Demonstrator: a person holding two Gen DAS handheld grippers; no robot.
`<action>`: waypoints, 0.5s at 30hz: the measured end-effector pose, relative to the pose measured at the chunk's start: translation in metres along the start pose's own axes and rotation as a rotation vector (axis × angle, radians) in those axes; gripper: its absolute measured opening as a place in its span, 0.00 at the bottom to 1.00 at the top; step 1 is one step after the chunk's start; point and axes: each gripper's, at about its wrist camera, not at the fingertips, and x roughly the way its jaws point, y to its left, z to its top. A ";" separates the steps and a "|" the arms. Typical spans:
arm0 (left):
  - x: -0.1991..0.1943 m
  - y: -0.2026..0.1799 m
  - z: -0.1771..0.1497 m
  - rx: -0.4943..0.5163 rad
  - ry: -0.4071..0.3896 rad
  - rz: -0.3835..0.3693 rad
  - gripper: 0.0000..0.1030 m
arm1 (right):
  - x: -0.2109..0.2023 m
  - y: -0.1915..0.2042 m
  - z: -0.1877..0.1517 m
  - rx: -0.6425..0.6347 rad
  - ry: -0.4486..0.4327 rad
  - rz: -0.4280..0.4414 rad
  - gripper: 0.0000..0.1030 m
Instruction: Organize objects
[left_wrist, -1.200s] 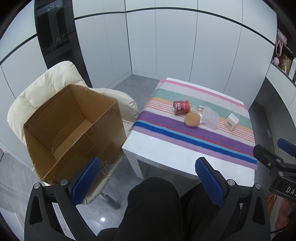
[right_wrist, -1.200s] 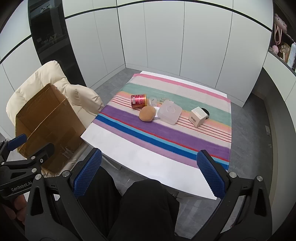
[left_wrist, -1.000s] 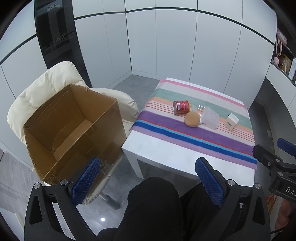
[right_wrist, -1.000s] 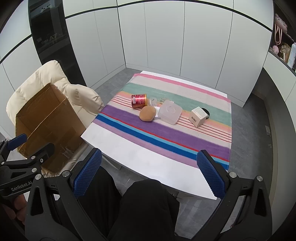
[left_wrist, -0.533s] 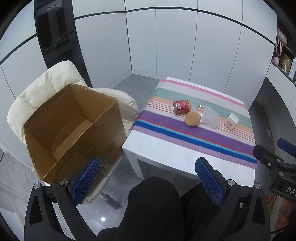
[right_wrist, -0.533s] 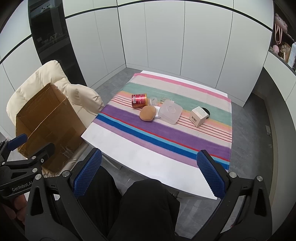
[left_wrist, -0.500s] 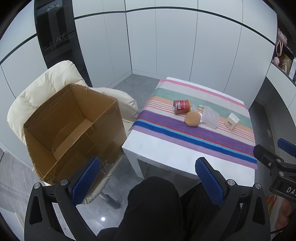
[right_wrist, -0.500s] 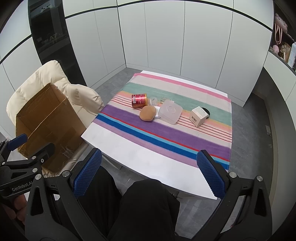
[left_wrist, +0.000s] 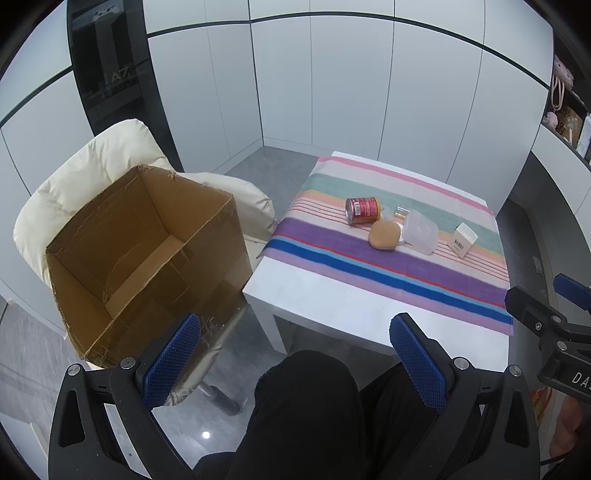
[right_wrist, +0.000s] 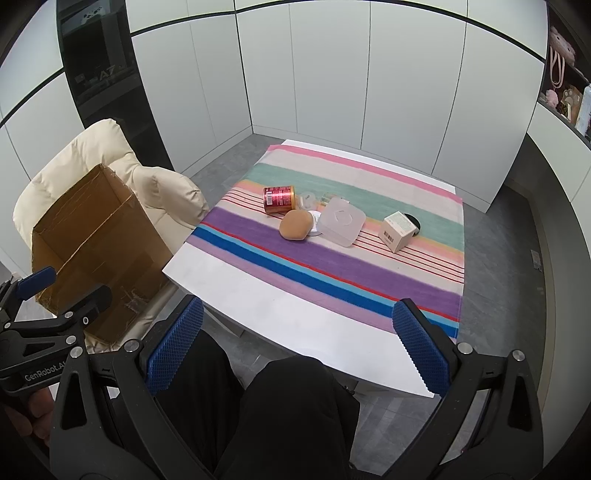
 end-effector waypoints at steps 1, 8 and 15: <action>0.000 0.000 0.000 0.000 0.000 0.000 1.00 | 0.000 0.000 0.000 -0.001 0.000 0.001 1.00; 0.000 0.000 0.000 0.001 0.000 0.000 1.00 | 0.000 0.001 0.000 0.000 0.001 -0.001 1.00; 0.002 -0.001 0.000 0.000 0.005 -0.001 1.00 | 0.000 0.001 0.000 0.003 0.001 0.002 1.00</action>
